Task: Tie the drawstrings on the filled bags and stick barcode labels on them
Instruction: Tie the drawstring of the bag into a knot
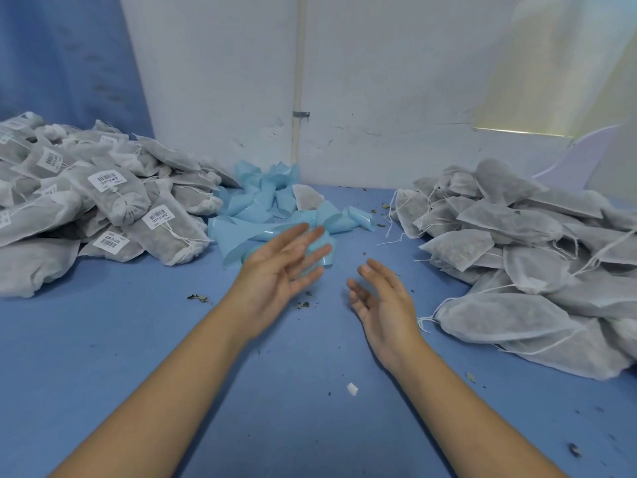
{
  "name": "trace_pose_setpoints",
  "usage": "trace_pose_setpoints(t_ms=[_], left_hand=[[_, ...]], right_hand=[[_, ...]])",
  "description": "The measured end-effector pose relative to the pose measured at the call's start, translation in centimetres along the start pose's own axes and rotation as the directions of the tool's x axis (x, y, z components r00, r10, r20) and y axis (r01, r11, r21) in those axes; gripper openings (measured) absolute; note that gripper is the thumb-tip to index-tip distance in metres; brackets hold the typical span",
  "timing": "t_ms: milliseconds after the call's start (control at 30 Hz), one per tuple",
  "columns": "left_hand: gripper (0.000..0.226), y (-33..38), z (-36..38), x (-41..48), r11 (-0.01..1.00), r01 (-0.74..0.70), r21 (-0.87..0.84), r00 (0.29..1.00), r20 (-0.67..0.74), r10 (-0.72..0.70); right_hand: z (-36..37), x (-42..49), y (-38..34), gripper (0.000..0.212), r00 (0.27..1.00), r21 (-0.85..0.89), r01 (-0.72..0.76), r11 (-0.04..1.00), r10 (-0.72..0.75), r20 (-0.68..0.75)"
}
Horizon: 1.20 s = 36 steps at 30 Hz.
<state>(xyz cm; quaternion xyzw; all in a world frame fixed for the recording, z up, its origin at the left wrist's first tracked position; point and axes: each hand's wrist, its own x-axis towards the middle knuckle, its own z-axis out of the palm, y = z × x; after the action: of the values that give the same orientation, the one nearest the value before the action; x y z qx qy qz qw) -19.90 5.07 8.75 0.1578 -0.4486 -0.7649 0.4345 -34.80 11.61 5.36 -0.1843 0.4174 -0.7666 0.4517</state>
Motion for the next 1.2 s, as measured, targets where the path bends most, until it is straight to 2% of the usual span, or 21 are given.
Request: trace_pose_setpoints(t_ms=[133,300,533,700,800,900,1000,1067,1133,1200], left_hand=[[0.024,-0.9,1.4,-0.1,0.973,0.062,0.224,0.997,0.025,-0.07],[0.02,-2.2,3.2,0.6,0.948,0.098,0.301,0.994,0.02,-0.109],[0.024,-3.8,5.7,2.5,0.936,0.128,0.328,0.991,-0.015,-0.131],[0.027,-4.9,6.3,3.0,0.921,0.168,0.352,0.985,-0.09,-0.145],[0.025,-5.6,6.3,3.2,0.922,0.198,0.333,0.977,-0.144,-0.158],[0.013,-5.8,6.2,3.2,0.929,0.227,0.292,0.964,-0.206,-0.171],[0.025,-5.5,6.0,3.2,0.943,0.232,0.24,0.954,-0.245,-0.173],[0.034,-5.1,5.7,3.0,0.951,0.191,0.244,0.951,-0.285,-0.118],[0.03,-4.8,5.1,2.6,0.951,0.147,0.273,0.941,-0.336,-0.05],[0.024,-4.5,4.7,2.0,0.949,0.143,0.282,0.941,-0.336,-0.042]], right_hand=[[-0.6,1.2,-1.4,0.053,0.987,0.016,0.126,0.992,-0.124,-0.097],[-1.8,2.9,-3.3,0.07,0.944,-0.025,0.244,0.969,-0.244,-0.222],[-3.6,4.6,-4.1,0.068,0.913,-0.082,0.257,0.963,-0.27,-0.305],[-3.8,4.3,-3.7,0.062,0.898,-0.175,0.276,0.945,-0.319,-0.304],[-3.1,3.4,-3.4,0.053,0.894,-0.253,0.308,0.917,-0.37,-0.253],[-1.8,2.0,-2.8,0.04,0.915,-0.324,0.338,0.884,-0.389,-0.108],[-0.4,0.3,-2.2,0.034,0.929,-0.376,0.355,0.856,-0.368,0.039],[0.3,-0.7,-1.9,0.029,0.922,-0.41,0.386,0.826,-0.365,0.132],[0.7,-1.5,-1.5,0.024,0.904,-0.404,0.428,0.809,-0.375,0.208],[1.0,-2.0,-1.1,0.025,0.884,-0.372,0.468,0.802,-0.42,0.206]])
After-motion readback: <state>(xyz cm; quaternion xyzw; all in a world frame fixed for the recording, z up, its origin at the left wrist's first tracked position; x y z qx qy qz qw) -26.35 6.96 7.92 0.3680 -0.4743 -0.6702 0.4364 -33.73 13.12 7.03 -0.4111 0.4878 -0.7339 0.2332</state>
